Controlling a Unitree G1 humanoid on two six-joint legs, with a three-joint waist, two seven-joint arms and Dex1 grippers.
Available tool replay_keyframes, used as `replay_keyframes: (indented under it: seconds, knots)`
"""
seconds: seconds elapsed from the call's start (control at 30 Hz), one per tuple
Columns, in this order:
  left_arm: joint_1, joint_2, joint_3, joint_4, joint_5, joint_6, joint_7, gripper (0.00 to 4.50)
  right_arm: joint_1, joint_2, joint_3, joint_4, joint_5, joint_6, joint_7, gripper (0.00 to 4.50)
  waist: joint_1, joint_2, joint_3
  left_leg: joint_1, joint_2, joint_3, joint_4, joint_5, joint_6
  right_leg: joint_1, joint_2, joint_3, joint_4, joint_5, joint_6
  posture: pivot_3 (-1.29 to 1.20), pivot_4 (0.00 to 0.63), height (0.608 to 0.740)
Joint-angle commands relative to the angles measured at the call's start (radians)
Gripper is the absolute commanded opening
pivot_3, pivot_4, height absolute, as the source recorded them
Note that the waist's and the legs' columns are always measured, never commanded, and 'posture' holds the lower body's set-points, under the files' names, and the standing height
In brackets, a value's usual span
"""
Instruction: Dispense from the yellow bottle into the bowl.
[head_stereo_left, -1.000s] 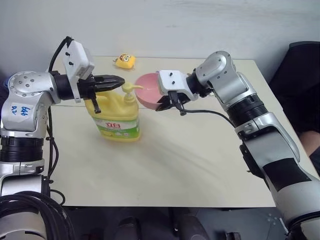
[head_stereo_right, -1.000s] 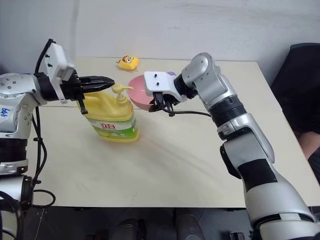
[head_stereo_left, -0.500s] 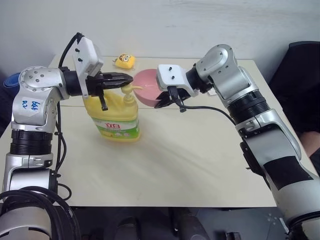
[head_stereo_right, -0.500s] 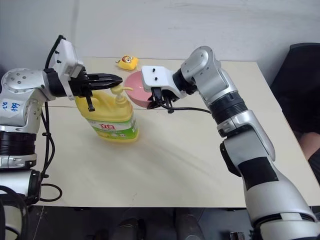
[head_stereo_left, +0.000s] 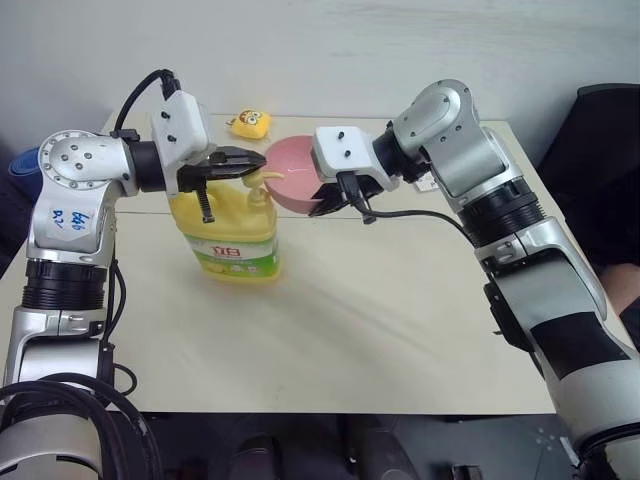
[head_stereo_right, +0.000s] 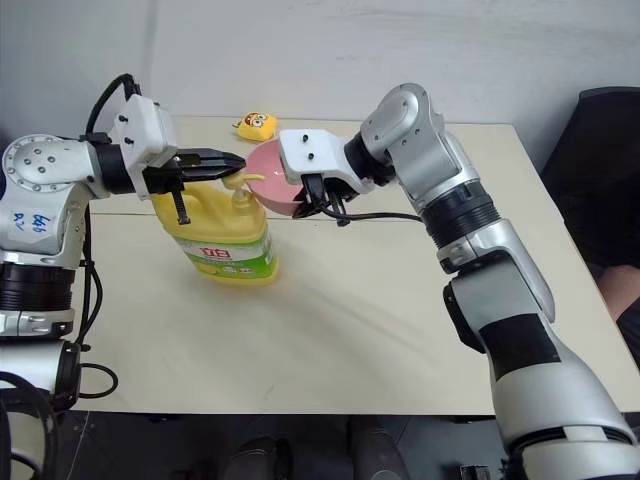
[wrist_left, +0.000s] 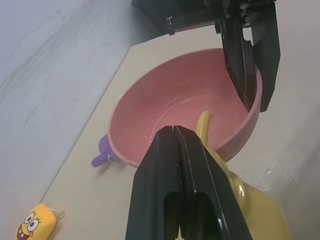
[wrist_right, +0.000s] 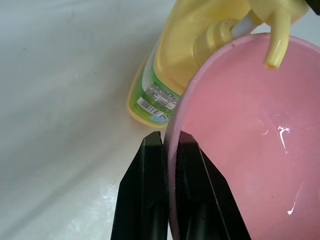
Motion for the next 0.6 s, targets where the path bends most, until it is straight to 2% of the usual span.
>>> replay_keyframes:
  seconds: [0.03, 0.6]
  knots:
    - [0.057, -0.005, -0.084, 0.023, 0.066, -0.007, -0.04, 0.04, -0.035, -0.009, -0.035, -0.041, 0.02, 0.002, 0.014, 0.0, 0.0, 0.0, 0.0, 0.0, 0.0, 0.0, 0.0, 0.0, 0.0, 0.0, 0.0, 0.0, 0.0, 0.0, 0.0, 0.0, 0.15, 0.74]
    - [0.081, -0.01, -0.169, 0.124, 0.255, -0.198, -0.011, 0.04, -0.047, -0.003, -0.038, -0.064, 0.027, 0.033, 0.034, 0.0, -0.001, 0.006, -0.004, 0.004, 0.0, 0.001, 0.0, 0.0, 0.0, 0.002, 0.001, 0.001, 0.0, 0.0, 0.0, 0.0, 0.15, 0.74]
